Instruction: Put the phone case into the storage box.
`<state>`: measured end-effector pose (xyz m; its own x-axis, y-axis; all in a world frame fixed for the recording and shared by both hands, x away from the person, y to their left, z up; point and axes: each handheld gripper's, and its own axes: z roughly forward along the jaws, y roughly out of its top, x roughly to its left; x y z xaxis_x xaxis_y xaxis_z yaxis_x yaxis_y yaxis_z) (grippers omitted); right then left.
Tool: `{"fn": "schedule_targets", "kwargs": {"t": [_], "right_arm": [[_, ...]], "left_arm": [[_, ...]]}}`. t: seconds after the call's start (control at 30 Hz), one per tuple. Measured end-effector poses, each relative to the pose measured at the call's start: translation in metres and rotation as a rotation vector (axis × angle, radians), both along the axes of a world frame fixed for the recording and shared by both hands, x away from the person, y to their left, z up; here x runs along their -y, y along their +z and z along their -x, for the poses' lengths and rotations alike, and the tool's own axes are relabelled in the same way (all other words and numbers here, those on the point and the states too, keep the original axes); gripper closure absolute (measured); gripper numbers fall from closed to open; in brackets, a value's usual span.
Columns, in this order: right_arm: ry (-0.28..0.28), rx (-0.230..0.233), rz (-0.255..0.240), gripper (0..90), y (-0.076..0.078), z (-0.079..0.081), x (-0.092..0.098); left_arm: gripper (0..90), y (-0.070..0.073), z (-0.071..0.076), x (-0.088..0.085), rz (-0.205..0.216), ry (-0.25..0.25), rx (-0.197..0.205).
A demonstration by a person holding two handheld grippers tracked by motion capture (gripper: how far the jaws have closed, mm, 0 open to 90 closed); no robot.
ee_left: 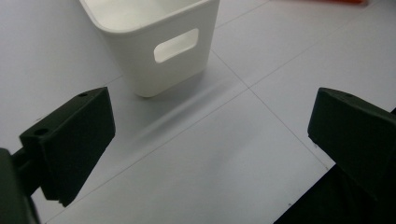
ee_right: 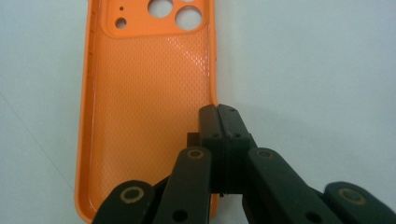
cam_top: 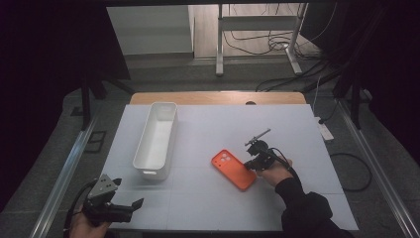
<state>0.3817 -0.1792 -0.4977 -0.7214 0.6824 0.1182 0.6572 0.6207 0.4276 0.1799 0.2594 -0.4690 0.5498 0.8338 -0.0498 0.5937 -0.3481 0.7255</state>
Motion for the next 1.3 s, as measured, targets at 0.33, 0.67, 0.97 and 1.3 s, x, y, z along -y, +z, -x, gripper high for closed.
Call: {"fn": "schedule_targets", "kwargs": {"t": [0.33, 0.67, 0.97, 1.3], "right_arm": [[-0.01, 0.043, -0.07, 89.0, 0.015, 0.005, 0.007], [-0.002, 0.092, -0.104, 89.0, 0.028, 0.012, 0.009], [-0.002, 0.13, -0.141, 89.0, 0.041, 0.018, 0.016], [-0.006, 0.151, -0.166, 88.9, 0.05, 0.026, 0.021]], "left_arm": [[2.1, -0.001, -0.003, -0.002, 0.026, 0.003, -0.03], [1.3, -0.001, -0.004, -0.001, 0.022, -0.008, -0.036], [0.5, -0.001, -0.004, -0.002, 0.037, 0.001, -0.041], [0.0, -0.001, -0.005, -0.001, 0.019, 0.012, -0.043]]}}
